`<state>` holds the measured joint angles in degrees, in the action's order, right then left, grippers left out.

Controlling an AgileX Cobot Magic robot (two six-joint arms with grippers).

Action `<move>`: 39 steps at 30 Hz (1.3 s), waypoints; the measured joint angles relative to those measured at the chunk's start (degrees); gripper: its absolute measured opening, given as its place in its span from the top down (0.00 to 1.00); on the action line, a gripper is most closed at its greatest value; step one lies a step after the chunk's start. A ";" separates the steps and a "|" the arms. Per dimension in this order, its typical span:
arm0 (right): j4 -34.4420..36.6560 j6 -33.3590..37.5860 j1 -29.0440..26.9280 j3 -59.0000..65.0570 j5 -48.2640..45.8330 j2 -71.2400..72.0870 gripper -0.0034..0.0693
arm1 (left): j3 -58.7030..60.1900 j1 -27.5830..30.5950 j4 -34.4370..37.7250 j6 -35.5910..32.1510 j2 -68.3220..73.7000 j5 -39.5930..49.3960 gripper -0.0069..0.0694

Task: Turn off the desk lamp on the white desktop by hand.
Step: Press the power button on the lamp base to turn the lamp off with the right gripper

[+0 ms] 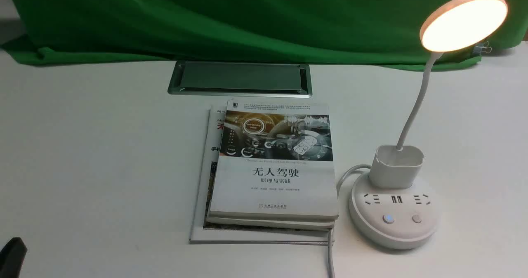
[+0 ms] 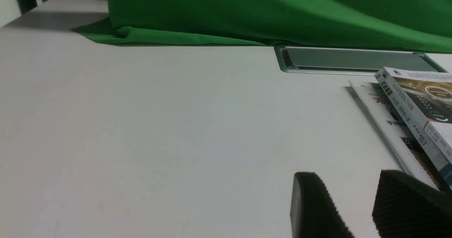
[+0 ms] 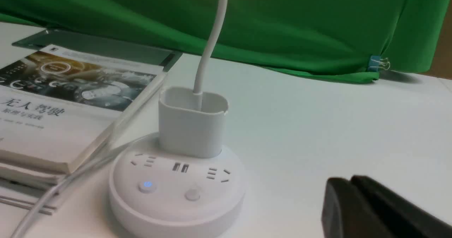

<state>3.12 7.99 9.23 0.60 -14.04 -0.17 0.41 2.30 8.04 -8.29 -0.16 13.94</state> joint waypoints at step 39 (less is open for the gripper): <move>6.24 -25.15 0.00 0.05 14.04 0.00 0.91 | 0.00 0.00 0.00 0.00 0.00 0.00 0.59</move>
<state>9.36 -17.16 9.23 0.65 0.00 -0.17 0.41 2.30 8.04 -8.29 -0.16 13.94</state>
